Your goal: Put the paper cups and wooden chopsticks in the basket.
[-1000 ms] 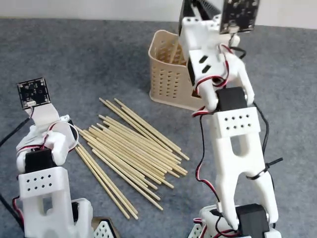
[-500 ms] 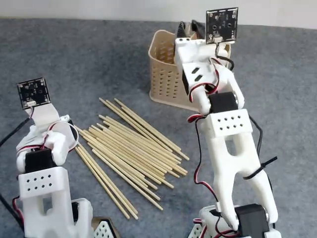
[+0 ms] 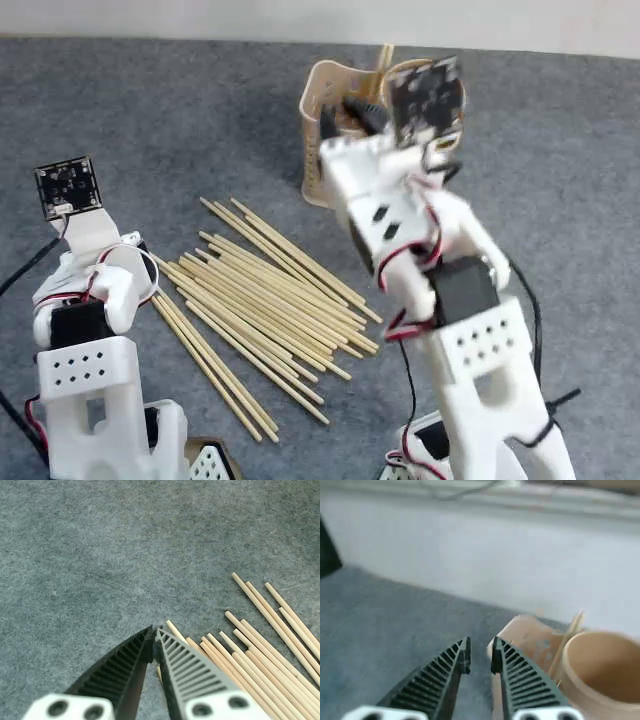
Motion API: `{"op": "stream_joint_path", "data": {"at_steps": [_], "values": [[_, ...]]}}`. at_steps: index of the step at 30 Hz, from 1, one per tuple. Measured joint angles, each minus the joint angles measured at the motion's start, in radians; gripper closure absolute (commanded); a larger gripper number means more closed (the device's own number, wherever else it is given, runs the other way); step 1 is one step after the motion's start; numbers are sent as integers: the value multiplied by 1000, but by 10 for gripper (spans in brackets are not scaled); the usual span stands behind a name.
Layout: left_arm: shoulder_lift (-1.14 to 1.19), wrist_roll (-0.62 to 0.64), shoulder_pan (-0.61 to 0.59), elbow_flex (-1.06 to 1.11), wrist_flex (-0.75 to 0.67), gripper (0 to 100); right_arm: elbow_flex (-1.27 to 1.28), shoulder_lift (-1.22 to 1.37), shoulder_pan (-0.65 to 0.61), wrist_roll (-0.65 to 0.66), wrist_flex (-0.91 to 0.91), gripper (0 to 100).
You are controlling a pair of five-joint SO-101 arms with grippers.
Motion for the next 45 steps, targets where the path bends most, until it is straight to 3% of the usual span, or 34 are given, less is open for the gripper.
{"op": "stream_joint_path", "data": {"at_steps": [12,19,25,31,45], "values": [[0,0,0,0,-3,969,338,-114,-233,0,129,922],[0,0,0,0,-3,969,542,-114,-359,138,129,922],[0,0,0,0,-3,969,606,-83,-370,166,112,919],[0,0,0,0,-3,969,606,183,-376,166,31,919],[0,0,0,0,-3,969,368,618,-339,166,3,922]]}}
